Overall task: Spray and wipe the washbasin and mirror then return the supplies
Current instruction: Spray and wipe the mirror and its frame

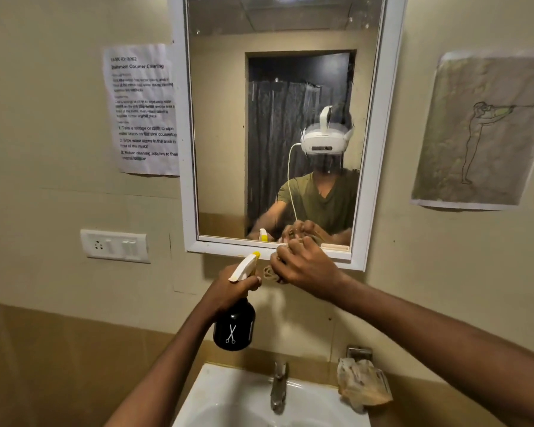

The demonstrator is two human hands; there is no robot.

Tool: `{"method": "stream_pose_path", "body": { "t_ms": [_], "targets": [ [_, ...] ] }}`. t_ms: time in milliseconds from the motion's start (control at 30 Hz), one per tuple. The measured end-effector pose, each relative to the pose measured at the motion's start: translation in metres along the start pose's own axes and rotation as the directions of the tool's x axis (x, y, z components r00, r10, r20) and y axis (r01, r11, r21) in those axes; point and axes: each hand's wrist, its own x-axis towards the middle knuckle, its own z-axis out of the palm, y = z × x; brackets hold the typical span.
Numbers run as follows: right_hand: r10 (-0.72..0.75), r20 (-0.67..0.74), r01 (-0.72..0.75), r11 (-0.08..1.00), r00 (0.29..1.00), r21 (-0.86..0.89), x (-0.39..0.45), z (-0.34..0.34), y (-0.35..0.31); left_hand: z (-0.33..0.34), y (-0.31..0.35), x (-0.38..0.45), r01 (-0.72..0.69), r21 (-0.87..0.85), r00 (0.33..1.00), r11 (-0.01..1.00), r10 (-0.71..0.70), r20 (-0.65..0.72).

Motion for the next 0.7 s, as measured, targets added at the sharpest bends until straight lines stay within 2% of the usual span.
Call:
{"method": "stream_pose_path", "body": {
  "t_ms": [100,200,333,433,533,700],
  "targets": [
    [-0.077,0.001,0.077,0.997,0.997,-0.012,-0.012,-0.001,0.005,0.003,-0.001,-0.001,0.014,0.019,0.997,1.000,-0.012,-0.073],
    [-0.049,-0.010,0.049,0.999,0.999,-0.008,0.016,0.002,-0.003,-0.001,-0.004,-0.003,0.062,-0.026,0.987,0.998,-0.065,-0.144],
    [-0.036,-0.003,0.036,0.999,0.999,0.024,0.048,0.006,-0.018,-0.022,-0.007,-0.009,0.069,-0.054,0.989,0.996,-0.075,-0.128],
    [-0.078,-0.039,0.079,0.997,0.996,0.018,0.031,0.007,-0.010,-0.026,-0.007,-0.009,0.079,-0.006,0.991,0.997,-0.079,-0.112],
    [-0.101,-0.037,0.101,0.995,0.994,0.005,0.009,0.007,0.003,-0.019,-0.003,-0.005,0.138,-0.006,0.975,0.990,-0.137,-0.173],
    [-0.098,0.017,0.098,0.995,0.995,0.009,0.005,0.004,0.005,-0.021,-0.005,-0.005,0.121,0.005,0.993,0.993,-0.121,-0.005]
  ]
}}
